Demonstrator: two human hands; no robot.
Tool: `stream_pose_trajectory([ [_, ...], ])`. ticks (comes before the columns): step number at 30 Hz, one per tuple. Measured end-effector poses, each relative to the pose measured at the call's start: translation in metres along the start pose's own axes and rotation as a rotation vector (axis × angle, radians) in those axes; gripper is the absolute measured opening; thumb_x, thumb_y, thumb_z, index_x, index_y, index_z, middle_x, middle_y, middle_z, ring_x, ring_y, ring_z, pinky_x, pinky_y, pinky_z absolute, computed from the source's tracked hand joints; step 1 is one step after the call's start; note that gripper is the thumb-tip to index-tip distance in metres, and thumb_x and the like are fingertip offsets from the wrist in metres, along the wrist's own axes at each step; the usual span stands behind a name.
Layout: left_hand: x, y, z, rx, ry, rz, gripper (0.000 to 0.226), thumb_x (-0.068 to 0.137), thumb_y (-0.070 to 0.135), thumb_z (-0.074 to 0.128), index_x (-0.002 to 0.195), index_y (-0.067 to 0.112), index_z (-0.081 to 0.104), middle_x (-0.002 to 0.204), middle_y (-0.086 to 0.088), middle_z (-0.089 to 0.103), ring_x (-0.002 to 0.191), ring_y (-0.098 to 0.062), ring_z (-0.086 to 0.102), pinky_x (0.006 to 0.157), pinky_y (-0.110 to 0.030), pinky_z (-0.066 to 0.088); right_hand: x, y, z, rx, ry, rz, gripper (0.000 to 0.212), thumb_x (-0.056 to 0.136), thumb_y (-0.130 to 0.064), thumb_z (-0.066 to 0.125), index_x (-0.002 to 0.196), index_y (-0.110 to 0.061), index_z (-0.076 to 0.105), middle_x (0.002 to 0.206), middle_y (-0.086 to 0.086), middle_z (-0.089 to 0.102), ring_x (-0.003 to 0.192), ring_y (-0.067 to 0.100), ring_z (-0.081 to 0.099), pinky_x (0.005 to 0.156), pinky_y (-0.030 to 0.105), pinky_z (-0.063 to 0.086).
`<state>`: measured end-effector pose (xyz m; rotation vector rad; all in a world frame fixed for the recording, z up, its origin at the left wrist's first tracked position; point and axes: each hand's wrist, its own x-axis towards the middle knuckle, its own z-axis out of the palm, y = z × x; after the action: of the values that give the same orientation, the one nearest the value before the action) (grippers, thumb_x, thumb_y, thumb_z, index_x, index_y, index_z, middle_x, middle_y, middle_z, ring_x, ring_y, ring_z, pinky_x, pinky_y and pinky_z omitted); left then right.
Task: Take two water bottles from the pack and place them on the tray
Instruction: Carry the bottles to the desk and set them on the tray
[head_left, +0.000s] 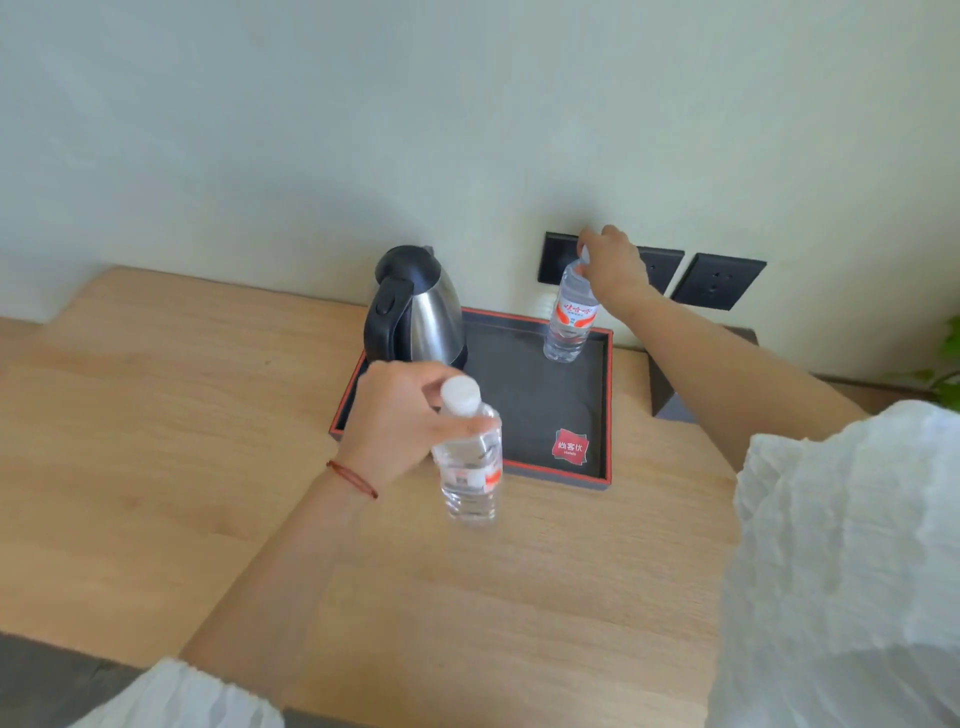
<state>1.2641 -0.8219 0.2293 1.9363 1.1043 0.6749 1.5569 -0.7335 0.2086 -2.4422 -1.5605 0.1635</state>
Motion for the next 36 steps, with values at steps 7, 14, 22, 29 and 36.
stream_pose_trajectory([
  [7,0.114,0.016,0.015,0.221,0.076,0.071,0.035,0.053,0.04,0.088,0.069,0.013,0.072,0.069,-0.008,0.074,0.06,-0.017,0.056,0.059,-0.026,0.041,-0.002,0.013,-0.003,0.052,0.001,0.075,0.022,0.093,-0.006,0.052,0.115,-0.001,0.054,0.119,0.023,0.051,0.103,0.042,0.056,0.085,0.044,0.05],
  [14,0.191,0.011,0.057,0.363,0.112,0.071,0.043,0.059,0.046,0.082,0.073,0.008,0.067,0.078,-0.012,0.074,0.076,-0.033,0.065,0.06,-0.034,0.046,0.004,0.018,-0.001,0.017,-0.005,0.057,0.026,0.092,-0.005,0.054,0.118,-0.003,0.053,0.117,0.023,0.052,0.101,0.042,0.057,0.085,0.045,0.051],
  [22,0.225,-0.003,0.1,0.534,0.171,0.006,0.059,0.072,0.055,0.068,0.091,0.001,0.058,0.095,-0.019,0.067,0.087,-0.039,0.064,0.063,-0.036,0.04,0.005,0.011,0.004,-0.016,0.014,0.037,0.025,0.091,-0.001,0.054,0.115,-0.003,0.052,0.115,0.021,0.052,0.098,0.039,0.058,0.078,0.041,0.05],
  [29,0.222,-0.016,0.084,0.151,-0.276,0.191,0.039,0.073,0.024,0.078,0.104,0.007,0.06,0.105,-0.012,0.068,0.093,-0.026,0.06,0.085,-0.034,0.046,0.007,0.01,0.004,0.003,0.015,0.015,0.026,0.09,-0.002,0.055,0.115,-0.004,0.053,0.114,0.021,0.052,0.097,0.039,0.058,0.077,0.041,0.049],
  [36,0.221,-0.024,0.072,0.126,-0.241,0.118,0.037,0.074,0.01,0.077,0.106,0.001,0.061,0.107,-0.02,0.067,0.092,-0.022,0.055,0.081,-0.026,0.04,0.006,0.007,0.004,0.027,0.007,0.009,0.024,0.09,-0.004,0.056,0.114,-0.003,0.054,0.114,0.022,0.052,0.098,0.039,0.057,0.076,0.04,0.049],
])
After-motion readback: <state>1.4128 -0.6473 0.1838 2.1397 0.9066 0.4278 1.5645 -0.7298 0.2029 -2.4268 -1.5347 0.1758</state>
